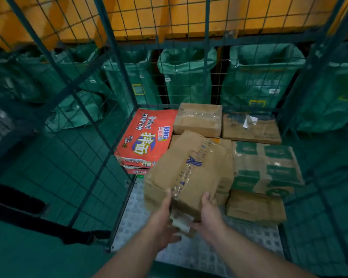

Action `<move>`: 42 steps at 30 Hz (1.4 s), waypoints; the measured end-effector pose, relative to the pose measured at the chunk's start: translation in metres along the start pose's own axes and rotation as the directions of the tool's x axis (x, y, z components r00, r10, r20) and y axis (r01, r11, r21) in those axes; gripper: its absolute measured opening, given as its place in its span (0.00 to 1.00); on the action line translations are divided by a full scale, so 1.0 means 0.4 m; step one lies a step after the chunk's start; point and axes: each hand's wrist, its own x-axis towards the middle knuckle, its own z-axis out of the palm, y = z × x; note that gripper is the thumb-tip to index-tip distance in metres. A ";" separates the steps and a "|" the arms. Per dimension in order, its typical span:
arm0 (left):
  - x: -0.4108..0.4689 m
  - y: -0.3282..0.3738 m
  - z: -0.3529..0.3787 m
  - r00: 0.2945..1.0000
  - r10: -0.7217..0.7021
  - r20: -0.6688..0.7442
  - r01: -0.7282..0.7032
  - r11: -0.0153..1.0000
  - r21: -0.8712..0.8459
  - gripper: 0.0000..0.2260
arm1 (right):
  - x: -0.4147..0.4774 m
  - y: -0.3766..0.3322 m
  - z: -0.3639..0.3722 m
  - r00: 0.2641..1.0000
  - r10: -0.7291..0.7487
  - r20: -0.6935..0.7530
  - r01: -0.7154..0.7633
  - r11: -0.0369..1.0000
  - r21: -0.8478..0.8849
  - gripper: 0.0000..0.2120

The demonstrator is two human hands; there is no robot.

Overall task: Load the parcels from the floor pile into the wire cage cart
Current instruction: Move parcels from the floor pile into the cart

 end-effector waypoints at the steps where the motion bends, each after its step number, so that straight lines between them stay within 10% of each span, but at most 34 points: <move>1: 0.009 0.008 0.012 1.000 -0.015 0.020 0.013 0.998 0.061 0.40 | 0.016 -0.001 0.030 1.000 0.021 0.020 -0.022 0.999 0.034 0.18; 20: 0.378 0.518 -0.379 0.972 0.139 -0.191 -0.096 0.972 0.216 0.25 | 0.335 0.039 0.683 0.995 -0.005 0.104 0.036 0.952 -0.303 0.16; 27: 0.659 0.711 -0.526 0.950 0.059 -0.307 -0.072 0.997 -0.031 0.18 | 0.421 -0.030 0.678 0.999 0.043 -0.029 -0.051 0.915 -0.401 0.05; 35: 0.736 0.933 -0.521 0.803 0.373 -0.464 -0.227 0.912 0.341 0.16 | 0.544 -0.142 0.586 0.986 0.008 -0.166 -0.099 0.832 -0.545 0.12; 38: 0.820 0.936 -0.519 0.900 0.220 -0.377 -0.191 0.975 0.113 0.50 | 0.640 -0.201 0.613 0.971 -0.044 -0.236 -0.076 0.875 -0.478 0.20; 42: 0.855 0.902 -0.455 0.989 -0.046 0.144 0.063 0.991 -0.121 0.45 | 0.738 -0.267 0.670 0.985 0.018 -0.172 -0.096 0.885 -0.455 0.30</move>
